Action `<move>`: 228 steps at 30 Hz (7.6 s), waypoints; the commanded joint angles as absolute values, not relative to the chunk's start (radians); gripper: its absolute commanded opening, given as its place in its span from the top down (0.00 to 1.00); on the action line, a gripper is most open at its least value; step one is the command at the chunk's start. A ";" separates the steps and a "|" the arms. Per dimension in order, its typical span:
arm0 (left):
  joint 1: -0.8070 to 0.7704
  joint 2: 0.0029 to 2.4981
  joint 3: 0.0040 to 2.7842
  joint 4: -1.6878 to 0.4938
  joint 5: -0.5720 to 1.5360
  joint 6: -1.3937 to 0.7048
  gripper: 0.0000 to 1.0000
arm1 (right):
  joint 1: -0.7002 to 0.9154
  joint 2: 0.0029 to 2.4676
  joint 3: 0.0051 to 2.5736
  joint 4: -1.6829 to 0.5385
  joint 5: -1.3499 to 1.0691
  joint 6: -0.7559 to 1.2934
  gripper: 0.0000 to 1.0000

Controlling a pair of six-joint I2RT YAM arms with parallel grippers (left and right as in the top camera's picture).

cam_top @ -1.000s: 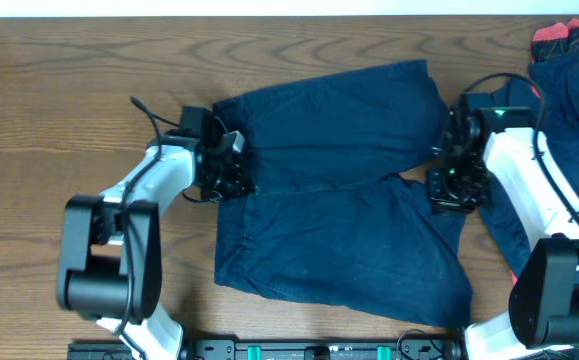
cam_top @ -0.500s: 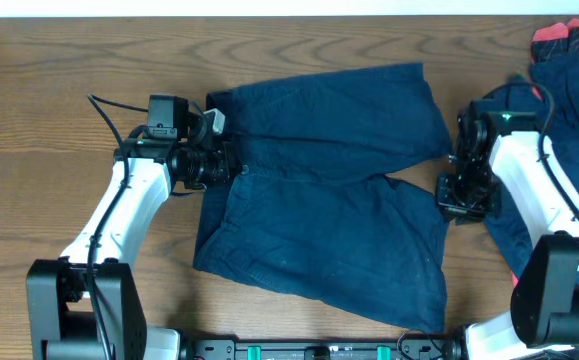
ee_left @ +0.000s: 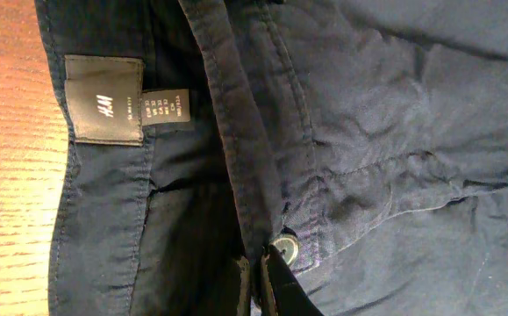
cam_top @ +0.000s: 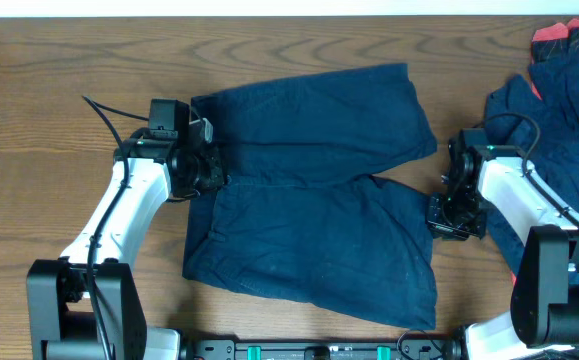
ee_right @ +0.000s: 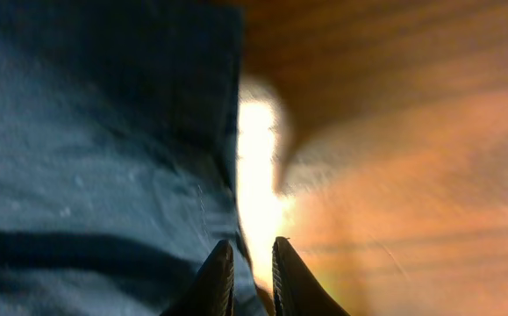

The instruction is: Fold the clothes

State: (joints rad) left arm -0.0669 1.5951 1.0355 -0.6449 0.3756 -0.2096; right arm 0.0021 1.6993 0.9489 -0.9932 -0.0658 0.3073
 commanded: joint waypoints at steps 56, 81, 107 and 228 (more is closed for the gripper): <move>-0.062 1.594 1.027 -0.669 0.268 -0.231 0.94 | -0.034 1.648 0.989 -1.025 0.062 0.326 0.98; -0.062 1.594 1.027 -0.673 0.268 -0.230 0.94 | -0.033 1.648 0.871 -0.713 -0.167 0.310 0.98; -0.062 1.594 1.027 -0.674 0.268 -0.230 0.94 | -0.031 1.716 0.869 -0.656 -0.191 0.310 0.98; 0.004 1.214 0.529 -0.863 0.228 -0.697 0.94 | -0.110 1.335 1.100 -1.253 -0.061 0.220 0.75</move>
State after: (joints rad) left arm -0.0010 1.2163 0.5278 -0.8524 0.2337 -0.6880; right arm -0.1139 1.3369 1.1038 -1.2423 -0.0696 0.2295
